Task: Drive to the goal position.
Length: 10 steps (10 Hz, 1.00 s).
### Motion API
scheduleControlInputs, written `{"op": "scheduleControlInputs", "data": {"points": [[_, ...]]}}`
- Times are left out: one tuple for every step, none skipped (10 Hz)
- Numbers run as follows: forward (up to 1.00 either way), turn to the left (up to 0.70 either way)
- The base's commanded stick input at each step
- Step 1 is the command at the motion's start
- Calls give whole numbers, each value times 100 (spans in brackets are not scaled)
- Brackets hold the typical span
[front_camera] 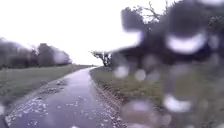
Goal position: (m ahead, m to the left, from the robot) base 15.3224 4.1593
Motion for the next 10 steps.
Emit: {"op": "scheduleControlInputs", "data": {"points": [[0,45],[0,45],[0,45],[0,45],[0,45],[0,45],[0,45],[0,45],[0,45],[0,28]]}}
